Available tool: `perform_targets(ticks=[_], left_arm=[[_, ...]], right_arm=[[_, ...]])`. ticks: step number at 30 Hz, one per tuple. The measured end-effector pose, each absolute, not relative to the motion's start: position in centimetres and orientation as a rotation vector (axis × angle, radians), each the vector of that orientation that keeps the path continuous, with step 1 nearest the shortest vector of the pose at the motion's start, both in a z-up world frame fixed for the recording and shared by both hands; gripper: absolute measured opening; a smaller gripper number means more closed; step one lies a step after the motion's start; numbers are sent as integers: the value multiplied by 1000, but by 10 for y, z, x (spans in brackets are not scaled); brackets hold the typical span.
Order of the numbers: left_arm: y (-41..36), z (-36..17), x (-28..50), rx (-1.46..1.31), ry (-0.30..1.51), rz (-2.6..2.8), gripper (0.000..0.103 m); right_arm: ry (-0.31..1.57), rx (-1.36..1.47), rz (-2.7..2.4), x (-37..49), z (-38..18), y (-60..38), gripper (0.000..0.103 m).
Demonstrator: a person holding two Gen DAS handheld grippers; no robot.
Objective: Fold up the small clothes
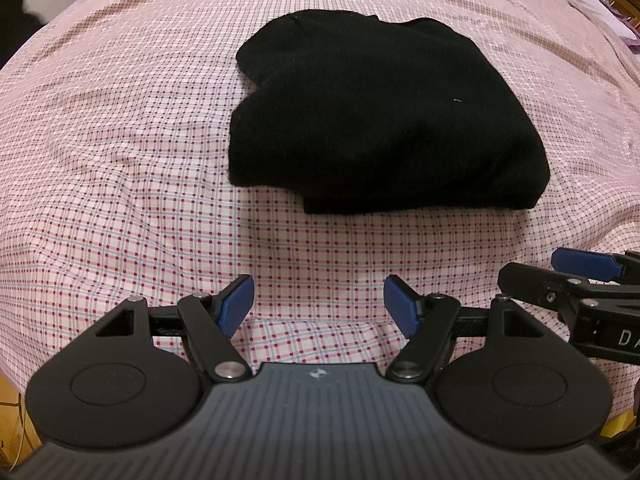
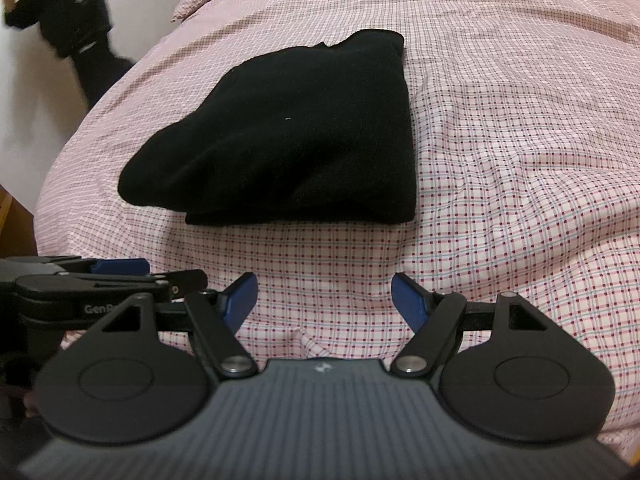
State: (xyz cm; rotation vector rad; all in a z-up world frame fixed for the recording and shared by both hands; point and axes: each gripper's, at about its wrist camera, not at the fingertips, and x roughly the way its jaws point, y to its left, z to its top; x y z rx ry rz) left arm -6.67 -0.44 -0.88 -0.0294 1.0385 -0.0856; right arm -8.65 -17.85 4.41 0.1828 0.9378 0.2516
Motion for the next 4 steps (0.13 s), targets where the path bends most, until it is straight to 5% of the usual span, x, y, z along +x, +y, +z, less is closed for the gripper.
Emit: perform_targets(ticks=[4], left_arm=[[-5, -9, -68, -29, 1042, -86, 76]], right_arm=[[938, 182, 251, -87, 44, -178, 75]])
